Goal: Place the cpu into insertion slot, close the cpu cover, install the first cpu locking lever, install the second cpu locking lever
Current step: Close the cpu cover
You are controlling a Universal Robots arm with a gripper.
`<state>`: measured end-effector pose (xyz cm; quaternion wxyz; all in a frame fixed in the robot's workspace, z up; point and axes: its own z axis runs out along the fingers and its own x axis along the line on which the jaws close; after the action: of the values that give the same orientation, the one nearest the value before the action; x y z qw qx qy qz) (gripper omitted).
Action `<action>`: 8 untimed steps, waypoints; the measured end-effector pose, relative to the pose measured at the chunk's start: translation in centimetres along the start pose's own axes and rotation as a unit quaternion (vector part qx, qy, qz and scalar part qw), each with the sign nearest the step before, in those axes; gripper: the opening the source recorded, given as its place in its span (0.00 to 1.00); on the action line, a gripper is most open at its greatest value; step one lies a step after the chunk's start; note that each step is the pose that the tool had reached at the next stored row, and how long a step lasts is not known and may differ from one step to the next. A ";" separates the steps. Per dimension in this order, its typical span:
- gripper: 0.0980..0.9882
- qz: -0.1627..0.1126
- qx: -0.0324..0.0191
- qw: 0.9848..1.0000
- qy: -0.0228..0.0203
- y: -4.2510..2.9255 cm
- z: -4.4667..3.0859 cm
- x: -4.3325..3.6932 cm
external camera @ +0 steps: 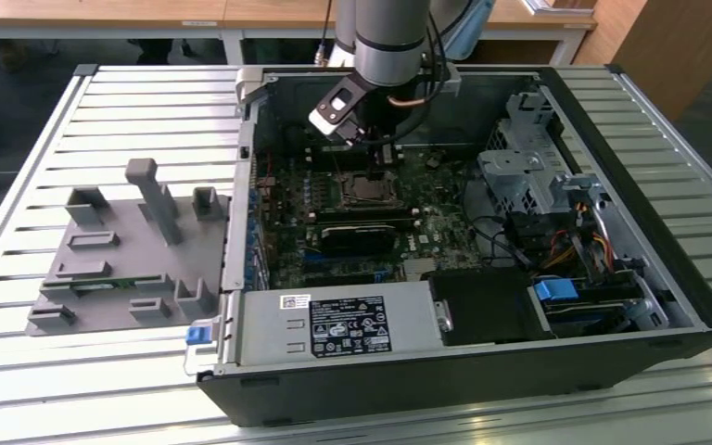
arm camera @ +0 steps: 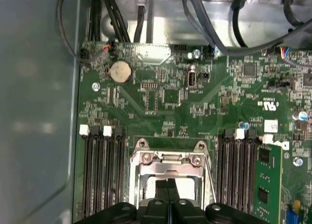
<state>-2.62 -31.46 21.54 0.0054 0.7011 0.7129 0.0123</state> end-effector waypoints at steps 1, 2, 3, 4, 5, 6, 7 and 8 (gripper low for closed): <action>0.01 0.000 0.000 1.000 0.000 -0.17 0.06 0.01; 0.01 0.000 0.000 1.000 0.000 -0.34 0.14 0.01; 0.01 0.000 0.000 1.000 0.000 -0.50 0.21 0.01; 0.01 0.000 0.000 1.000 0.000 -0.68 0.27 0.01; 0.01 0.000 0.000 1.000 0.000 -0.87 0.33 0.01; 0.01 0.000 0.000 1.000 0.000 -1.05 0.38 0.01; 0.01 0.000 0.000 1.000 0.000 -1.20 0.44 0.01; 0.01 0.000 0.000 1.000 0.000 -1.35 0.49 0.02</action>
<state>-3.96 -31.46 21.02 0.0054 0.7011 0.7130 0.0123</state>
